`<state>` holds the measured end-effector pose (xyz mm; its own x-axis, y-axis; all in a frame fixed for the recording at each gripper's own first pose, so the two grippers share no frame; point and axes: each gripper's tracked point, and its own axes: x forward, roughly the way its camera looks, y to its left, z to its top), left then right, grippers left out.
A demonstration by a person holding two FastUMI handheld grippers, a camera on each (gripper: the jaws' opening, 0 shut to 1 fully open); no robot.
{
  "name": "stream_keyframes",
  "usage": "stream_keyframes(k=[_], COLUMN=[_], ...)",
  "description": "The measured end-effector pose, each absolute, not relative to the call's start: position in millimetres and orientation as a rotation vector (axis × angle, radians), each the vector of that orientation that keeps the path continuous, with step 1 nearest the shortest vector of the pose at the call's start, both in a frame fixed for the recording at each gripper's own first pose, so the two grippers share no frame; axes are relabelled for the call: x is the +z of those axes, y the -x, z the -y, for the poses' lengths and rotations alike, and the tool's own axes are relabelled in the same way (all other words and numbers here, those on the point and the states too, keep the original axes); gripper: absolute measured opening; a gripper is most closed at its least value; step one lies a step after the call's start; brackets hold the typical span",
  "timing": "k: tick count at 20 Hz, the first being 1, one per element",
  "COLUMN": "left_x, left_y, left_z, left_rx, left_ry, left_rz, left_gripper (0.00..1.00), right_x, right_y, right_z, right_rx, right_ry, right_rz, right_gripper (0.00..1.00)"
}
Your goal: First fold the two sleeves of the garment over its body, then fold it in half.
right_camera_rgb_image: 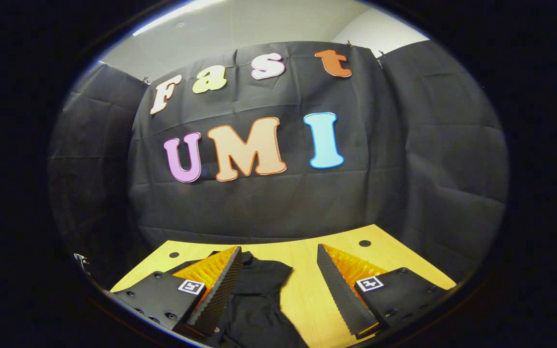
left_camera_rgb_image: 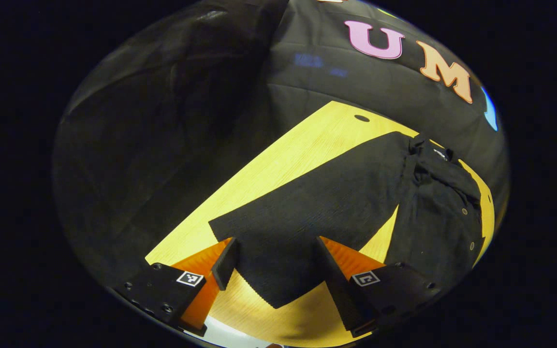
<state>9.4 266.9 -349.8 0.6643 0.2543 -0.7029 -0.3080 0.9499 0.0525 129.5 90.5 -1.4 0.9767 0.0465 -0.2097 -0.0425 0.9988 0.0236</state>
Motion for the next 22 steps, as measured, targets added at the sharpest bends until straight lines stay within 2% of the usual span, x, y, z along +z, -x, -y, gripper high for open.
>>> stream_keyframes(k=[3,4,5,8,10,12,14,15,17,21,22], left_x=[-347,-353,-352,-350,-349,-353,-353,-355,-355,-356,-357], left_y=[-5,-5,-3,-2,-4,-5,-7,-8,-9,-7,-10], left_z=[-264,-267,-266,-264,-262,-253,-249,-248,-247,-243,-242], left_rx=[0.292,0.292,0.295,0.299,0.295,0.305,0.329,0.346,0.376,0.363,0.360], left_ry=[-0.009,-0.016,-0.008,0.017,0.010,0.012,0.015,0.018,0.023,-0.014,-0.021], left_rz=[-0.784,-0.789,-0.791,-0.780,-0.787,-0.791,-0.777,-0.772,-0.760,-0.784,-0.788], left_gripper=[0.95,0.96,0.95,0.95,0.92,0.72,0.46,0.33,0.21,0.02,0.00], right_x=[-9,-11,-12,-16,-15,-13,-8,-7,-4,-2,-4], right_y=[-124,-124,-124,-122,-122,-119,-115,-112,-106,-92,-88], right_z=[-79,-77,-77,-80,-81,-79,-72,-65,-52,-27,-21], right_rx=[0.026,0.025,0.026,0.043,0.050,0.051,0.046,0.034,0.015,-0.019,-0.026], right_ry=[-0.029,-0.037,-0.040,-0.021,-0.016,-0.042,-0.059,-0.057,-0.061,-0.071,-0.071], right_rz=[-0.240,-0.245,-0.248,-0.258,-0.258,-0.260,-0.252,-0.249,-0.250,-0.253,-0.257], right_gripper=[0.97,0.94,0.98,0.98,0.97,0.98,0.94,0.96,0.98,0.97,0.97])
